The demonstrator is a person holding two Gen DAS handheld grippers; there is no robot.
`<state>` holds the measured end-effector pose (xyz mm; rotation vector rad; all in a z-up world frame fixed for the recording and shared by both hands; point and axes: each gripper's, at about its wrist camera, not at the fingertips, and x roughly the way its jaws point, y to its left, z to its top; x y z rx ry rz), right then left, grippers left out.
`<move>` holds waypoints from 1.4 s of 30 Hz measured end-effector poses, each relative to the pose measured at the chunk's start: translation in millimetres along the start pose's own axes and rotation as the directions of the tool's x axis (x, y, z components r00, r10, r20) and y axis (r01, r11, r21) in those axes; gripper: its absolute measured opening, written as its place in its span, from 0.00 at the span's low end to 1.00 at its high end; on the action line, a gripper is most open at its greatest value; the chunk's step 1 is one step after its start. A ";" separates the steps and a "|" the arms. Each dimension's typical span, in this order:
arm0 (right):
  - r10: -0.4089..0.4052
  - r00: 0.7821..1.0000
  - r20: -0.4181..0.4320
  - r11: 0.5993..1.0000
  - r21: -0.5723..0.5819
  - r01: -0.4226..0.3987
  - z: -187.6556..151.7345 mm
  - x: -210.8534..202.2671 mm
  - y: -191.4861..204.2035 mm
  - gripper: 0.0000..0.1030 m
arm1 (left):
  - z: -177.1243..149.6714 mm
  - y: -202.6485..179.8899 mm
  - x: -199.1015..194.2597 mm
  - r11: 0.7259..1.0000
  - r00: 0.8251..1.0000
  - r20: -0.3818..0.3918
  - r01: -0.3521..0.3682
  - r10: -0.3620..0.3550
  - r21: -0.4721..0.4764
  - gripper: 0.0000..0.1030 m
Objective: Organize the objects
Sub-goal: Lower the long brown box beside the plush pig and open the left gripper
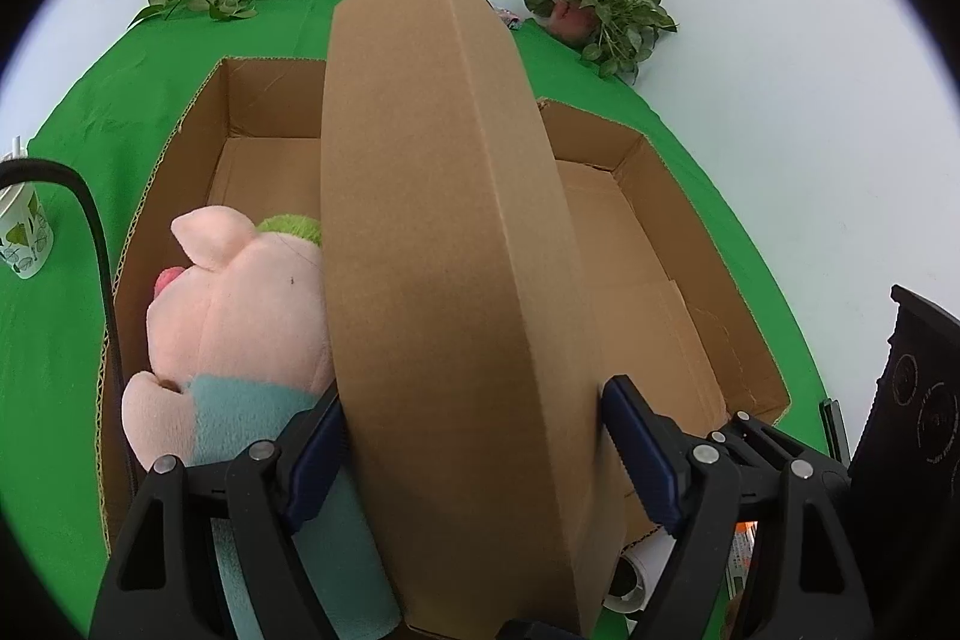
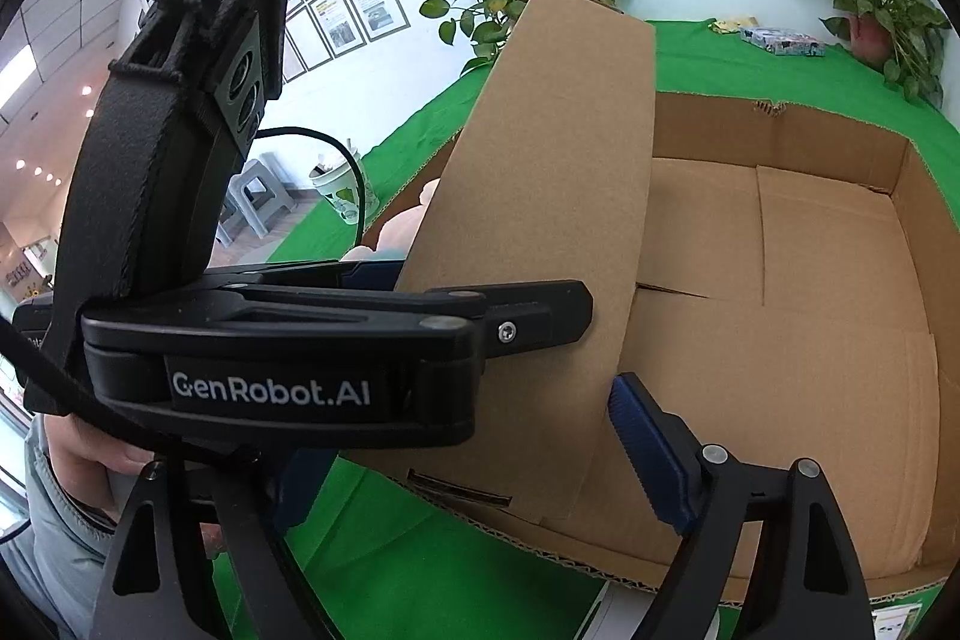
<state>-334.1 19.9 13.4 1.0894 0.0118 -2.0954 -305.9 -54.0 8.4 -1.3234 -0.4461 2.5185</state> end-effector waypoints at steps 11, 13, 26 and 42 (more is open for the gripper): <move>-0.030 0.999 -0.028 0.997 0.065 0.032 -17.0 -8.7 -23.3 0.81 | 0.5 -7.4 -21.8 1.000 0.999 0.038 -0.020 0.020 0.012 0.77; -0.044 0.998 -0.035 0.997 0.059 0.046 -24.0 -10.9 -23.7 0.81 | -1.0 -5.1 -25.7 1.000 0.999 0.046 -0.021 0.021 0.004 0.77; -0.206 0.969 -0.139 0.978 0.003 0.208 -15.5 19.3 -15.7 0.82 | -10.4 19.0 -50.9 0.992 0.986 0.116 -0.119 0.122 -0.033 0.75; -0.217 0.970 -0.114 0.976 -0.053 0.212 -21.4 29.8 -4.9 0.85 | -35.4 22.8 -72.9 0.979 0.956 0.213 -0.202 0.204 -0.029 0.75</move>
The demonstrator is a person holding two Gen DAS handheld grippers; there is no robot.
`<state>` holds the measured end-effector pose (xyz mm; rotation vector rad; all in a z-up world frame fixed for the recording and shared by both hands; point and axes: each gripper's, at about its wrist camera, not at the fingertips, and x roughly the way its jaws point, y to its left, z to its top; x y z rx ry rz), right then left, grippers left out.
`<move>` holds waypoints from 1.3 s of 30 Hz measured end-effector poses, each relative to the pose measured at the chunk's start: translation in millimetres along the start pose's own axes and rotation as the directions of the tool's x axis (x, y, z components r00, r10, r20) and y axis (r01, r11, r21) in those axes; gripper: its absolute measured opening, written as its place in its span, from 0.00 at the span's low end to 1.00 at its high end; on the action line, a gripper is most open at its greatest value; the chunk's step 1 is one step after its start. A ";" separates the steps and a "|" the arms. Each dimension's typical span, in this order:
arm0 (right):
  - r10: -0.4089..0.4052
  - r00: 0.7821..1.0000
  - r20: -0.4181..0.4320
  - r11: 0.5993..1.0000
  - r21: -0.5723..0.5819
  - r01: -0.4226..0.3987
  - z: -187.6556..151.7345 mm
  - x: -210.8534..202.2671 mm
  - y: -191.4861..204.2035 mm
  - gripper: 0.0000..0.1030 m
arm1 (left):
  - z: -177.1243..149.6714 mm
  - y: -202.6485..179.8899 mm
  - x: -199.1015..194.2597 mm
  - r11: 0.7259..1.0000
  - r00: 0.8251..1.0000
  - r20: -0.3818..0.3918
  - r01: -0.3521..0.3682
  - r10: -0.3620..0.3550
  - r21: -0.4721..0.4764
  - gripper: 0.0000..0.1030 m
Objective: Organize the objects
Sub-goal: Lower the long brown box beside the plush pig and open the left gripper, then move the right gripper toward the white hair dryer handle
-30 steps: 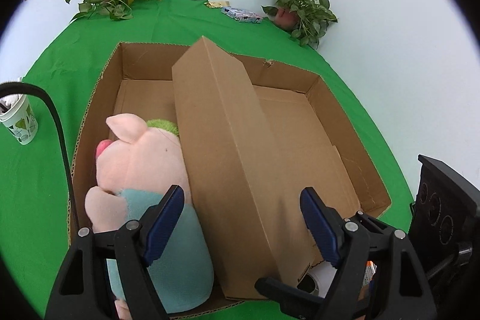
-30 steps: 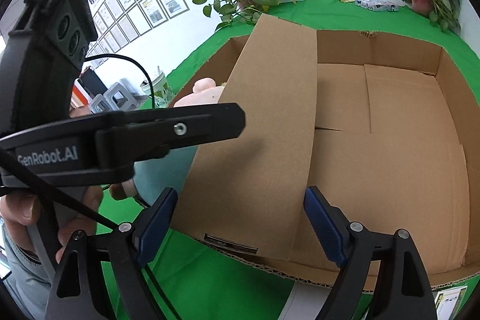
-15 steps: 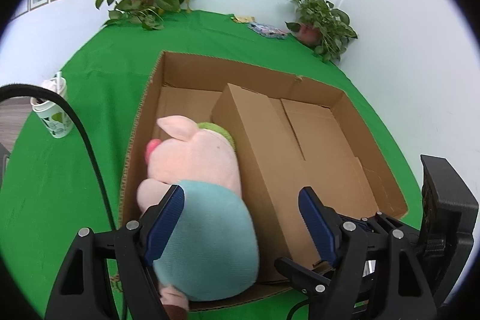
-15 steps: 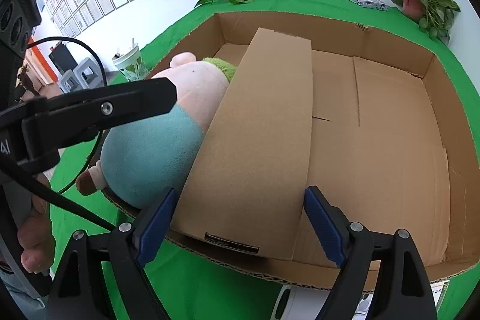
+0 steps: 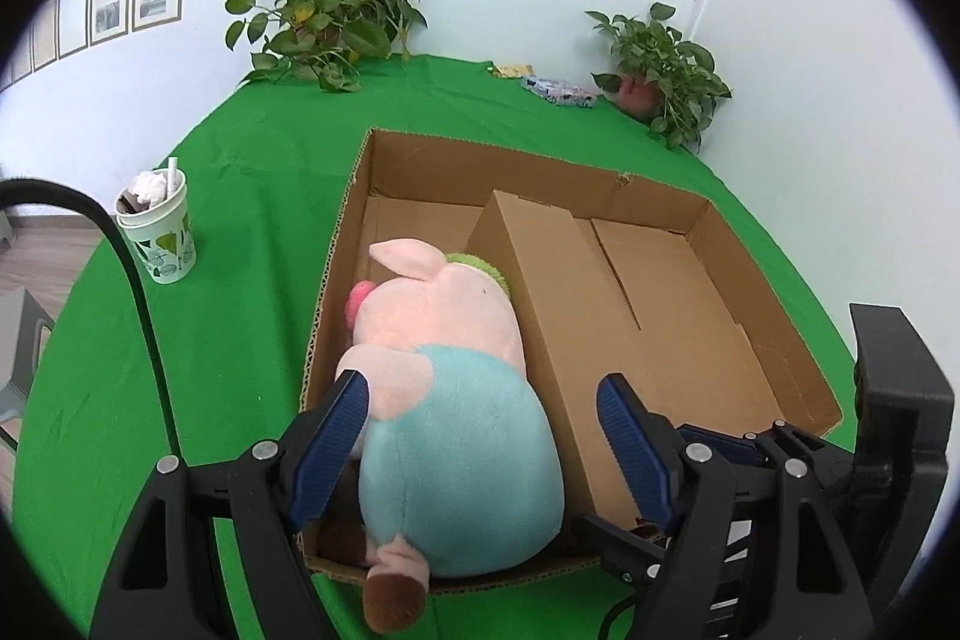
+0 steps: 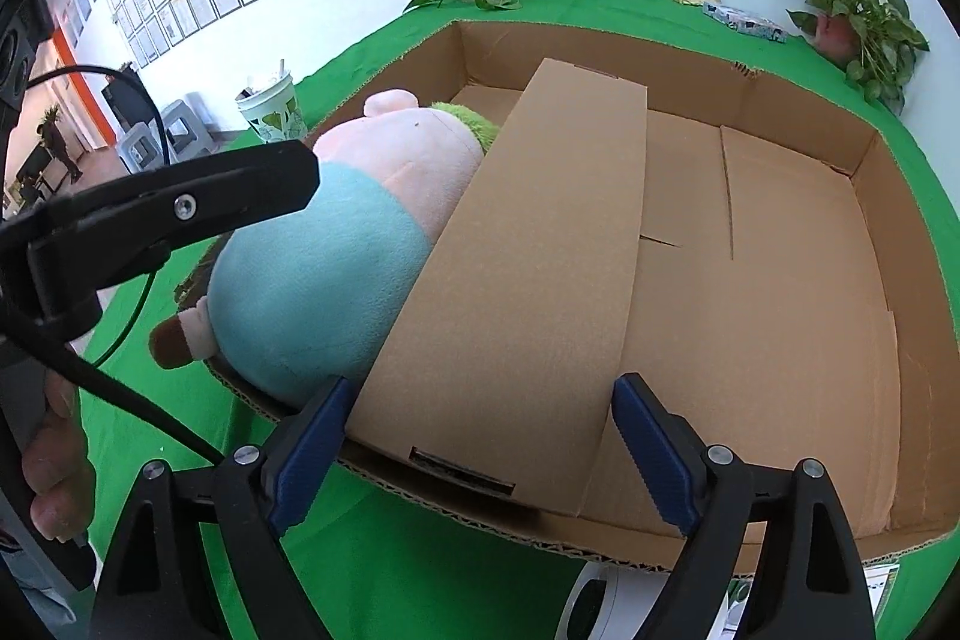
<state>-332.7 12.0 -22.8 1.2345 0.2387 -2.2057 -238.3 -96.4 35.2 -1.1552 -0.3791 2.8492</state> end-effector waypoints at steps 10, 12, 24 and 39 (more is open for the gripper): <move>-0.127 0.954 0.273 0.992 0.018 0.127 -59.0 -93.0 -3.0 0.99 | -25.2 -61.4 -56.0 0.963 0.959 0.224 -0.213 0.173 0.168 0.78; -0.174 0.935 0.308 0.985 0.037 0.171 -75.2 -108.5 -4.4 0.99 | -33.9 -74.2 -61.6 0.963 0.957 0.230 -0.214 0.174 0.163 0.78; -0.270 0.923 0.274 0.962 0.107 0.250 -145.7 -145.9 -27.9 0.99 | -79.6 -125.1 -63.2 0.944 0.946 0.208 -0.284 0.248 0.167 0.78; -0.218 0.937 0.275 0.976 0.082 0.203 -171.7 -151.3 -23.9 0.99 | -96.4 -131.8 -72.1 0.936 0.937 0.207 -0.316 0.282 0.154 0.78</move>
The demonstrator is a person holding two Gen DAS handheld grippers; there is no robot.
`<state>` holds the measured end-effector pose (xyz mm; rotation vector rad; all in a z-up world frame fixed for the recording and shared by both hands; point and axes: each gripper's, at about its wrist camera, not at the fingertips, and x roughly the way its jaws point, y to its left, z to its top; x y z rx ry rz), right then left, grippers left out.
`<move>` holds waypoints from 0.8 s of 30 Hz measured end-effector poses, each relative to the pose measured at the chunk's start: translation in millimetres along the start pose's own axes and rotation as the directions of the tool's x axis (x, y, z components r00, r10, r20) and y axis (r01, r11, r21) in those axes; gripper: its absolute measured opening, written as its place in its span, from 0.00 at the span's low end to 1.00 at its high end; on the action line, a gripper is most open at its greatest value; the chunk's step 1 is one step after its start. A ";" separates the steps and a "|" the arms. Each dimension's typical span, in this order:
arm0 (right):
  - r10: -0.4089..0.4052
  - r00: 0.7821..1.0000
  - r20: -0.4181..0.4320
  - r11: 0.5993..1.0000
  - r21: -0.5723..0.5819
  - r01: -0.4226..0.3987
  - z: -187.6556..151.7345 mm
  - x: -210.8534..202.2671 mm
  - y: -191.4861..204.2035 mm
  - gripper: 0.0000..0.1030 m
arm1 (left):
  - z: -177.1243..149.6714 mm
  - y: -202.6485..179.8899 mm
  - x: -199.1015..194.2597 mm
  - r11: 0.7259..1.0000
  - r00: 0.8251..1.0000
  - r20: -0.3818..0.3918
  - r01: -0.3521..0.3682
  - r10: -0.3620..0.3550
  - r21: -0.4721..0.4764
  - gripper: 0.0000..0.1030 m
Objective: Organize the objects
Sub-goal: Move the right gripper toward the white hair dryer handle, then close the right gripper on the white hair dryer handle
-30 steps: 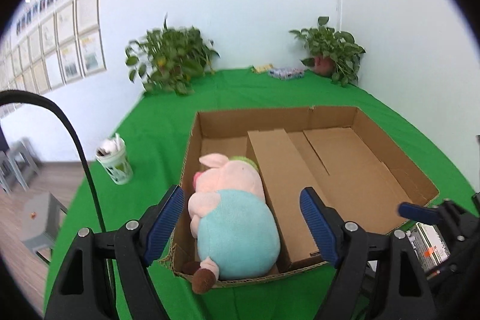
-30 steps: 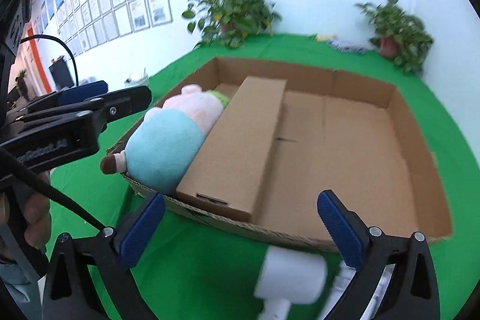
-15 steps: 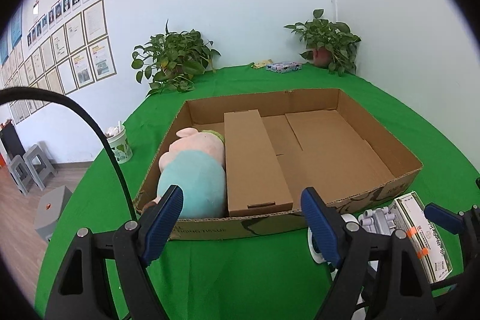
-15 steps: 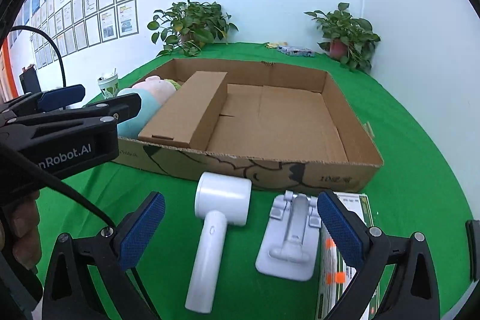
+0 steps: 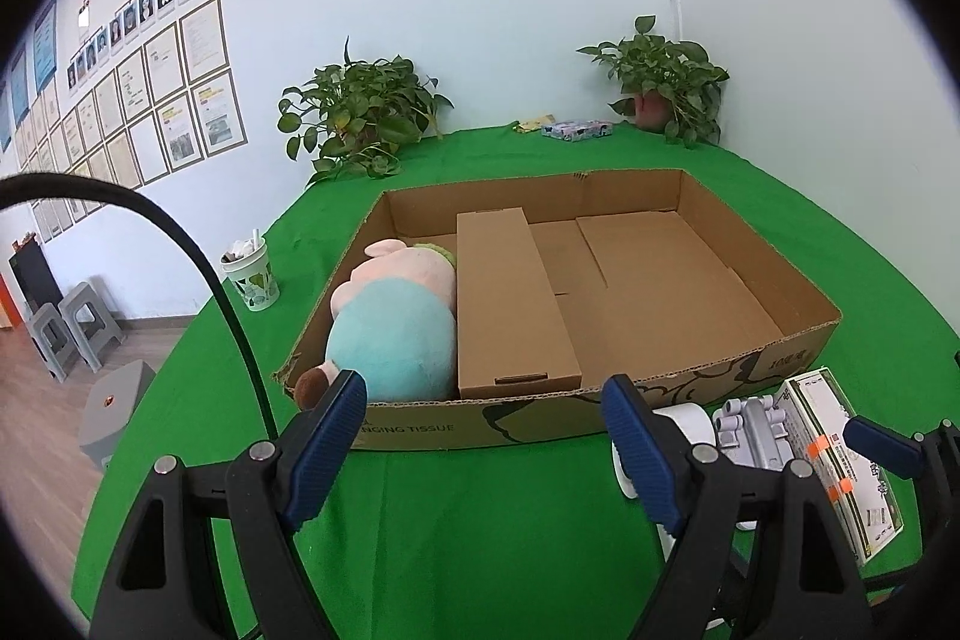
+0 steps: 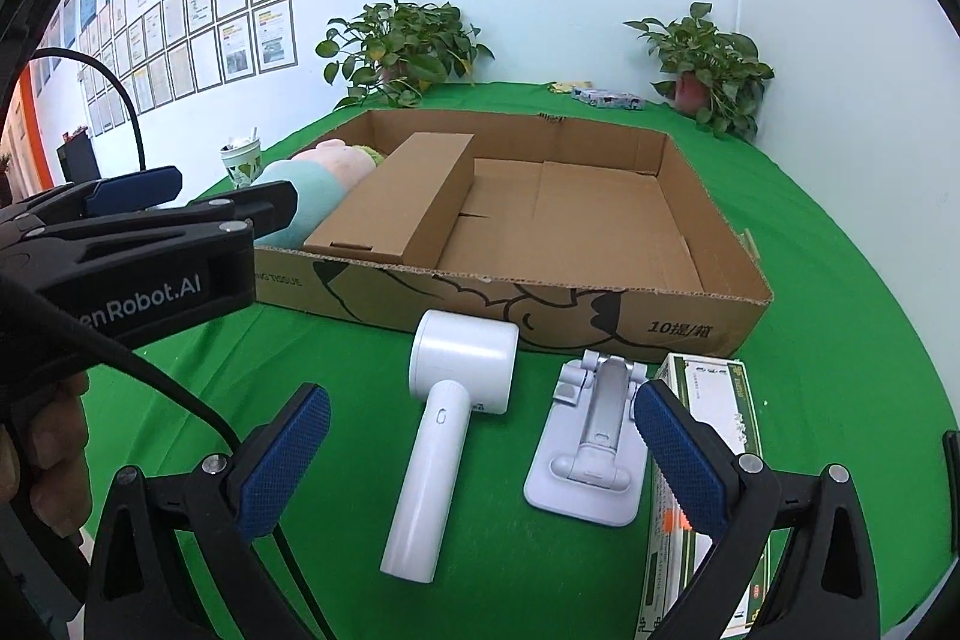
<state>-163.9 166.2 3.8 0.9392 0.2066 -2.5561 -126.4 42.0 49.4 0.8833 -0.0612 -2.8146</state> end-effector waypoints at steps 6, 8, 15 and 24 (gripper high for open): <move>0.069 0.997 -0.038 0.998 -0.001 -0.069 -14.4 5.7 5.3 0.96 | -3.9 3.5 10.3 0.998 0.997 -0.050 0.056 -0.058 -0.029 0.78; 0.090 0.993 -0.070 0.996 0.005 -0.090 -20.1 12.5 8.6 0.87 | -7.4 7.4 20.3 0.993 0.990 -0.093 0.104 -0.109 -0.058 0.78; 0.119 0.981 -0.151 0.991 -0.037 -0.126 -35.3 41.3 25.4 0.49 | -27.8 21.5 68.2 0.903 0.879 -0.249 0.345 -0.406 -0.256 0.77; 0.083 0.979 -0.184 0.991 -0.091 -0.101 -45.0 48.0 34.1 0.26 | -50.0 9.4 88.8 0.772 0.716 -0.304 0.524 -0.629 -0.360 0.77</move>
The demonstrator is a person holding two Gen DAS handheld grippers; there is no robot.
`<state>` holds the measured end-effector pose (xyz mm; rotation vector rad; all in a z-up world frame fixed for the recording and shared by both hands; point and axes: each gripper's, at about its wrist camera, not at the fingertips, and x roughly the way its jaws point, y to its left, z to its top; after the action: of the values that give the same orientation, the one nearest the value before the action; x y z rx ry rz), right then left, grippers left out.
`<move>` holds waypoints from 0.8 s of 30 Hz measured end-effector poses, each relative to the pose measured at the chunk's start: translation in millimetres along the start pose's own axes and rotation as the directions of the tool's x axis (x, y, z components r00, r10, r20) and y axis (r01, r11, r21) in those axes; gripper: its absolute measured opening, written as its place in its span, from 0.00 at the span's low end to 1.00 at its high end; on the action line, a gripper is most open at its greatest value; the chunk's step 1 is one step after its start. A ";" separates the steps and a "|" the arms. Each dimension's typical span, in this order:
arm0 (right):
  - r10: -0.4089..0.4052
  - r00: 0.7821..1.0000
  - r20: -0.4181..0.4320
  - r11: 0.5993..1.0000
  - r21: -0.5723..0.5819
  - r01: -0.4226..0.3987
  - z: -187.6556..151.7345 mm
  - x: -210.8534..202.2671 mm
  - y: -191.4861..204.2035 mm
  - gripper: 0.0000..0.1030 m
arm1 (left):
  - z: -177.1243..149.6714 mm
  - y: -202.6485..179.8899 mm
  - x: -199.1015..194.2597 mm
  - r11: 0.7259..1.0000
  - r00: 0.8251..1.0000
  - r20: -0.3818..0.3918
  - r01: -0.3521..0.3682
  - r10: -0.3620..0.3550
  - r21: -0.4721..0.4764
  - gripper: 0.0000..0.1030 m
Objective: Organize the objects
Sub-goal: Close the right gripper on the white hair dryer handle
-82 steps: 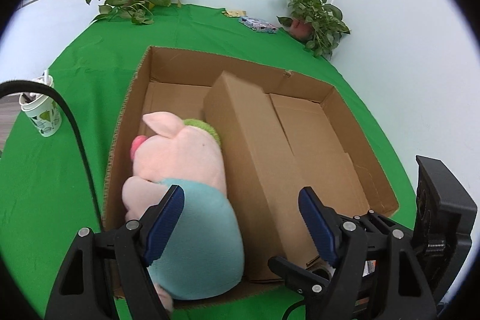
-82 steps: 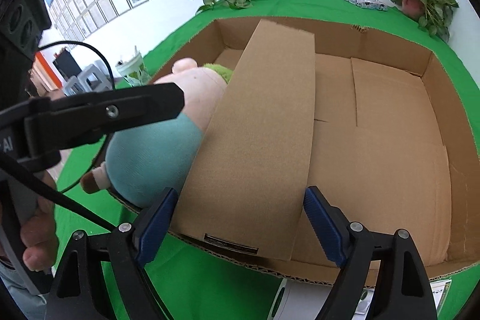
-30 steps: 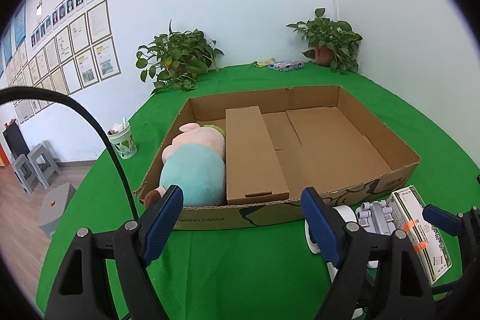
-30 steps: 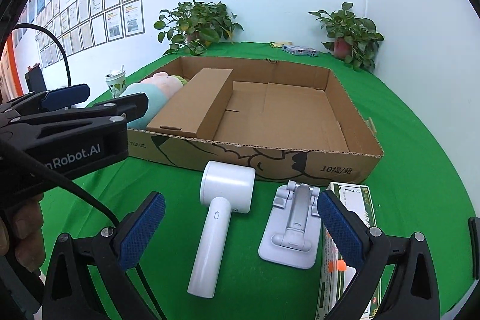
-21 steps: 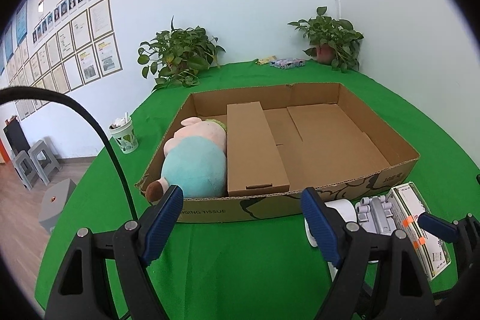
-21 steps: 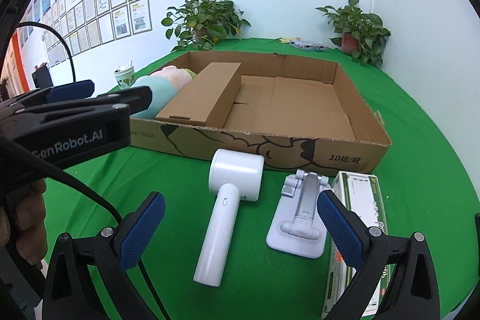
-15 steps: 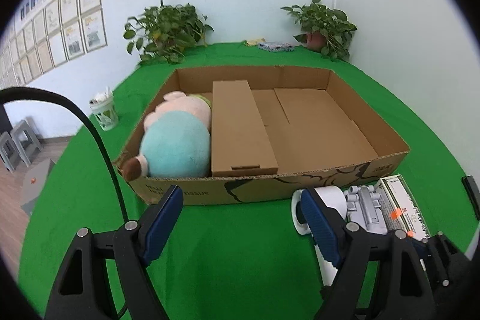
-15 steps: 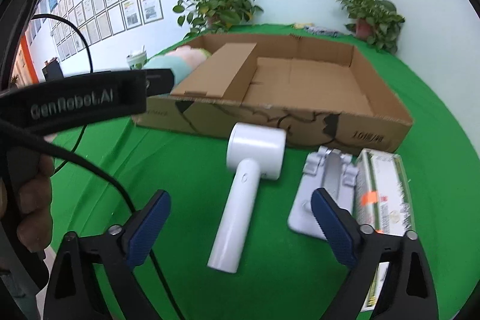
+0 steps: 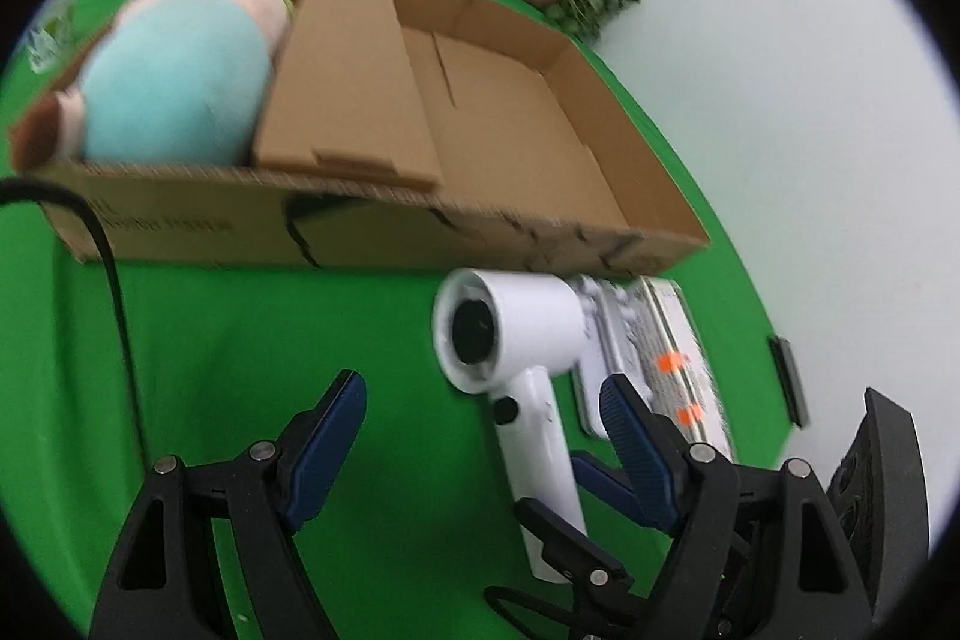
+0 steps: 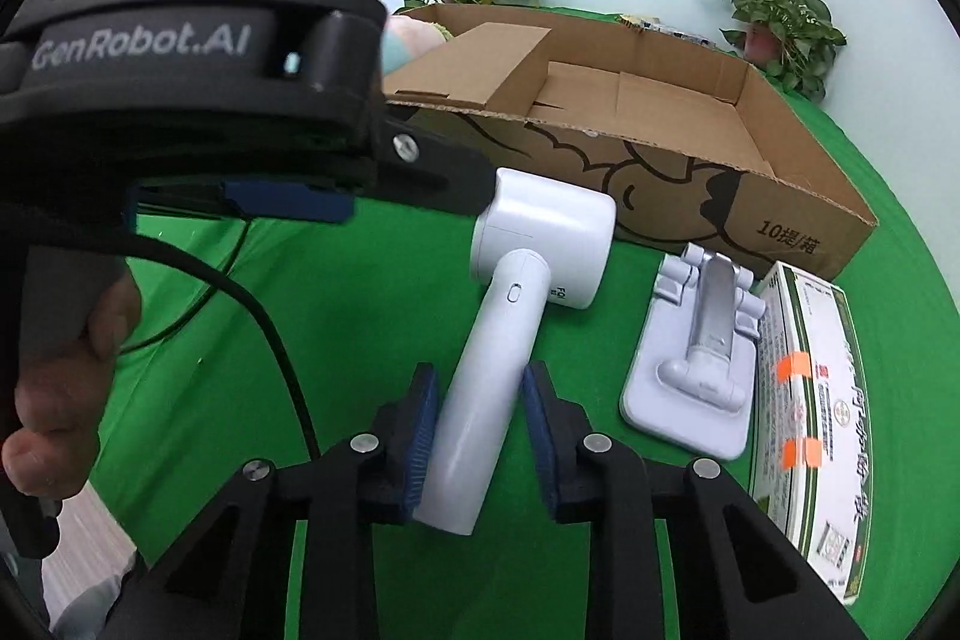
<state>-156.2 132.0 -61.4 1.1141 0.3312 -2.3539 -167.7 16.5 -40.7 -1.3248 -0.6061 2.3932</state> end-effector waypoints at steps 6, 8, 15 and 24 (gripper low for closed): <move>0.129 0.992 -0.007 0.991 0.037 -0.129 -22.9 -20.4 0.2 0.37 | -25.9 1.4 19.4 0.988 0.984 -0.096 0.143 -0.148 -0.049 0.73; 0.129 0.992 0.007 0.991 0.038 -0.129 -25.2 -23.0 0.4 0.66 | -29.9 -0.6 26.8 0.983 0.976 -0.124 0.175 -0.181 -0.056 0.73; 0.080 0.996 -0.030 0.993 0.092 -0.077 -20.8 -1.1 -9.6 0.68 | -33.6 -10.6 47.7 0.968 0.955 -0.167 0.235 -0.247 -0.088 0.63; 0.067 0.996 -0.057 0.996 0.054 -0.064 -14.4 11.0 -4.2 0.45 | -37.6 -9.6 53.4 0.974 0.961 -0.170 0.204 -0.219 -0.103 0.34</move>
<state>-155.0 137.8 -79.1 1.2026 0.2512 -2.2881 -161.8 58.2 -91.7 -1.4148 -0.7624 2.0722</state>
